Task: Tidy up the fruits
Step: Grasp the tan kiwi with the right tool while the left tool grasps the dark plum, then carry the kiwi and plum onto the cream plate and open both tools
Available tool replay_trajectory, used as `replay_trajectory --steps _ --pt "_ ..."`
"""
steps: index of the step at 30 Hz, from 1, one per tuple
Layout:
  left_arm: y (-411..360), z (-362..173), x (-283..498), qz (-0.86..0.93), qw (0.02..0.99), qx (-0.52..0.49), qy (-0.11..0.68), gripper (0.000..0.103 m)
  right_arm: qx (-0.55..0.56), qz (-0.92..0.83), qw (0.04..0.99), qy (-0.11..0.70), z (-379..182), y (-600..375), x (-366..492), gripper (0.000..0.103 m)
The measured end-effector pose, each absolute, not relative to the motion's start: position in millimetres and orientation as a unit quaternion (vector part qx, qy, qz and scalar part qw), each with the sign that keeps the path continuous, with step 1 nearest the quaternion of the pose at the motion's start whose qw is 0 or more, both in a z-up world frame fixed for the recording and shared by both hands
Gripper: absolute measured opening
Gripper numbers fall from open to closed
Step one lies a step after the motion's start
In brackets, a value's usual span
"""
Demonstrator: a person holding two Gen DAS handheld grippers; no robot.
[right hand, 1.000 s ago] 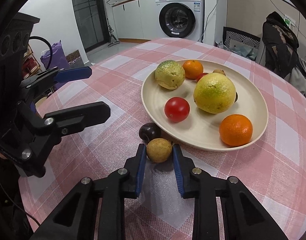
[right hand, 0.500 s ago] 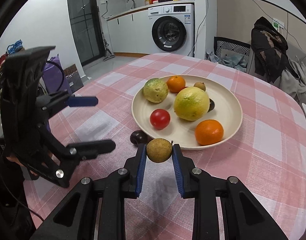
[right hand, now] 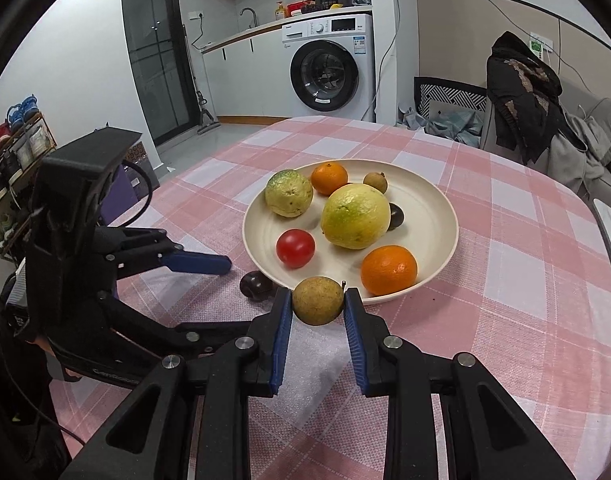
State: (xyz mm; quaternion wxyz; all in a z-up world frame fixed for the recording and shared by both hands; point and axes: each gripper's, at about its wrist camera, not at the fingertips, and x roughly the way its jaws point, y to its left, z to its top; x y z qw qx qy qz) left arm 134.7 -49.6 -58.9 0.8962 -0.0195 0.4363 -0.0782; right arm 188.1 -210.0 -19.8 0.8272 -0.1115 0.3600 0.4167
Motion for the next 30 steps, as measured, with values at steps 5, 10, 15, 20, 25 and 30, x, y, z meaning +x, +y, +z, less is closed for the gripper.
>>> replay_trajectory --steps 5,10,15,20,25,30 --pt "-50.5 -58.1 140.6 -0.073 0.897 -0.025 0.435 0.049 -0.113 0.418 0.826 0.361 -20.1 -210.0 188.1 0.027" --pt "-49.5 -57.1 144.6 -0.071 0.898 -0.030 0.433 0.034 -0.113 0.418 0.826 0.361 -20.1 -209.8 188.1 0.027" --pt "-51.5 -56.5 145.1 -0.078 0.898 -0.027 0.433 0.023 -0.112 0.417 0.826 0.362 -21.4 -208.5 189.1 0.027" --pt "-52.1 -56.2 144.2 -0.078 0.898 -0.027 0.432 0.022 -0.114 0.417 0.826 0.362 -22.0 -208.1 189.9 0.027" --pt "-54.0 -54.4 138.5 -0.085 0.899 -0.026 0.429 0.022 -0.112 0.415 0.827 0.362 -22.6 -208.8 190.7 0.027" --pt "-49.2 -49.7 126.7 -0.088 0.905 -0.023 0.417 0.022 -0.105 0.410 0.832 0.359 -22.3 -214.0 193.3 0.027"
